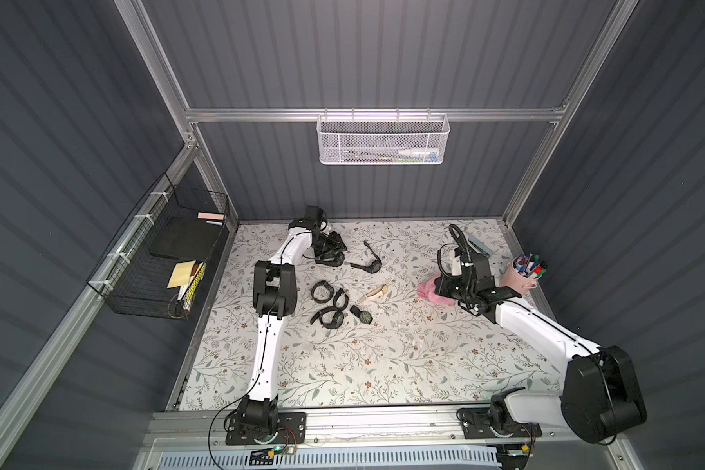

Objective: Wipe the watch dial
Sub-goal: Place the watch at the center of the board, then adjust the watch at the center of the board.

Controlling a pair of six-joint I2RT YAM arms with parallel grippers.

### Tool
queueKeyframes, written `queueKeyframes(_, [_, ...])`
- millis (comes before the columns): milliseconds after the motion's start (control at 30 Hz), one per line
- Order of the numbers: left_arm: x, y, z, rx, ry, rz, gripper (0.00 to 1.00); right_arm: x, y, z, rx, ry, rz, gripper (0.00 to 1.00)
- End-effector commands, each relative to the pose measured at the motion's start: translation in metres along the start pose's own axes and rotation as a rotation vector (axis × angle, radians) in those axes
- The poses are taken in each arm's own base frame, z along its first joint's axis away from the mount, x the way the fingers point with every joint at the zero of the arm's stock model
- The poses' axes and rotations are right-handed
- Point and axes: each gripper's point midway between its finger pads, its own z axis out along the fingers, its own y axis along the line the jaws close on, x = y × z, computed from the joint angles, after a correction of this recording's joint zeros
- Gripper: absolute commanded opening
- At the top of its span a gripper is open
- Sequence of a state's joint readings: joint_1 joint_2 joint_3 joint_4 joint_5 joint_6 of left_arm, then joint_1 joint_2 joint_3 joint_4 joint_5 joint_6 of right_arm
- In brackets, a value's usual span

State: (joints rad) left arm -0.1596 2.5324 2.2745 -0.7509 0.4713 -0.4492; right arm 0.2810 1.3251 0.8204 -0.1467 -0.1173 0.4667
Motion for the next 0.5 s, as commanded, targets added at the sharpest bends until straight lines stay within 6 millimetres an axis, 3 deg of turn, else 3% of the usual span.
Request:
queueKeyframes(0, [-0.016, -0.017, -0.040, -0.005, -0.088, 0.022, 0.66, 0.004, -0.002, -0.001, 0.004, 0.020, 0.016, 0.00])
queueKeyframes(167, [-0.004, -0.021, -0.071, -0.040, -0.110, 0.025, 0.78, 0.006, -0.003, -0.004, 0.012, 0.033, 0.016, 0.00])
queueKeyframes(333, [0.011, -0.016, -0.109, -0.111, -0.171, -0.018, 0.81, 0.007, 0.001, -0.010, -0.006, 0.038, 0.017, 0.00])
queueKeyframes(467, [0.034, -0.010, -0.126, -0.132, -0.184, -0.106, 0.81, 0.010, 0.007, -0.012, -0.040, 0.054, 0.022, 0.00])
